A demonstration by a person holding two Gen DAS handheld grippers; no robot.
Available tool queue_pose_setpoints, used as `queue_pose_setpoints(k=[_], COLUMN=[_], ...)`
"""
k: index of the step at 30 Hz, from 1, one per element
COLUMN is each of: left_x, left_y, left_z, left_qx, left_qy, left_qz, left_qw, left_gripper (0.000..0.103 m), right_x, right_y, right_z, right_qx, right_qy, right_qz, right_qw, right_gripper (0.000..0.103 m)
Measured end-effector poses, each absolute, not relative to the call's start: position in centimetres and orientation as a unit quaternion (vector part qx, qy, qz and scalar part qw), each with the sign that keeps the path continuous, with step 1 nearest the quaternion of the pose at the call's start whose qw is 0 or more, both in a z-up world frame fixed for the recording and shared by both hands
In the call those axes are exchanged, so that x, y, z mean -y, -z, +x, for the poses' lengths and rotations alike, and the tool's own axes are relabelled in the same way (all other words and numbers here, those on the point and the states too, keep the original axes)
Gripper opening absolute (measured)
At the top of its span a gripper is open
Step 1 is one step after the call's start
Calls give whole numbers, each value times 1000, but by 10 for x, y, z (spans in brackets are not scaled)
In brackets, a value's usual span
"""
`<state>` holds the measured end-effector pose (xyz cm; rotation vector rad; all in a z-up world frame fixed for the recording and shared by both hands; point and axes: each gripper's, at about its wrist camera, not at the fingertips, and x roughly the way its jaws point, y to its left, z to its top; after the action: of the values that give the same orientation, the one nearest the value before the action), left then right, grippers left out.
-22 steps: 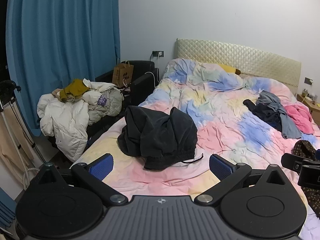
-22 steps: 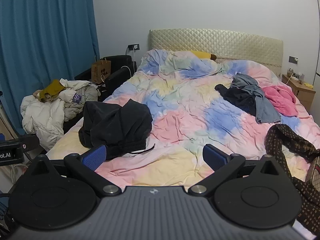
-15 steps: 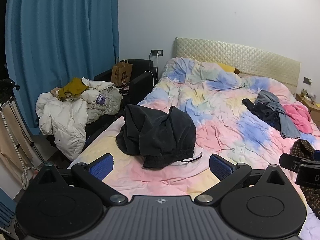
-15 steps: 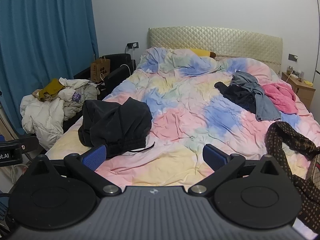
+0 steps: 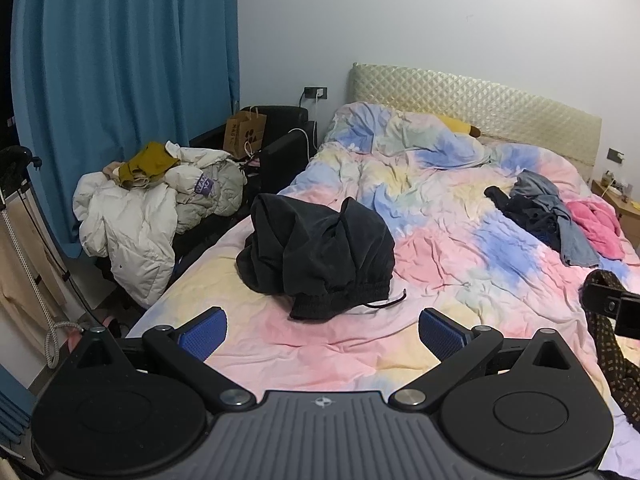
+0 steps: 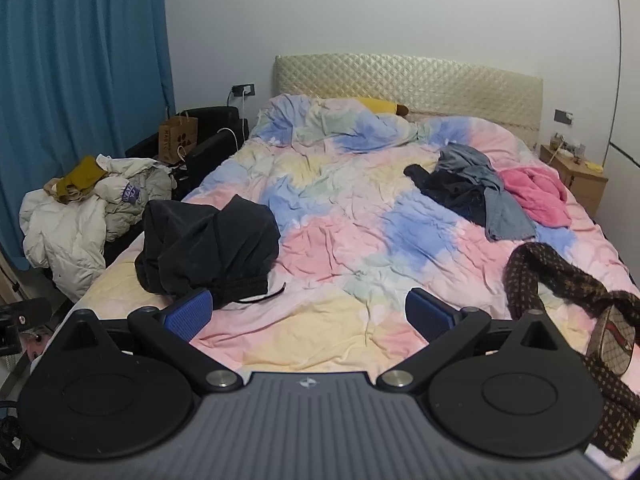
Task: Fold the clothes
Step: 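Move both tools toward the black sweatpants on the bed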
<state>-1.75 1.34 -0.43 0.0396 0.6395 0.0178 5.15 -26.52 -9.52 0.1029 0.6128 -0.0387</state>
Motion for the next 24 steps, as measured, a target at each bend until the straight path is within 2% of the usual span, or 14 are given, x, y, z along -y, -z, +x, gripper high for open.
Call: queue_pose_setpoints(k=[24], left_x=[-6], left_y=[7], left_z=[-20], left_qx=[-318], left_qy=[-24], left_qz=[35], left_qw=[947], left_gripper=[103], right_x=[279], right_y=[118], right_z=[50], right_qx=[-316], right_qy=[-7], right_qz=[70], right_qw=[946], right_gripper=[103])
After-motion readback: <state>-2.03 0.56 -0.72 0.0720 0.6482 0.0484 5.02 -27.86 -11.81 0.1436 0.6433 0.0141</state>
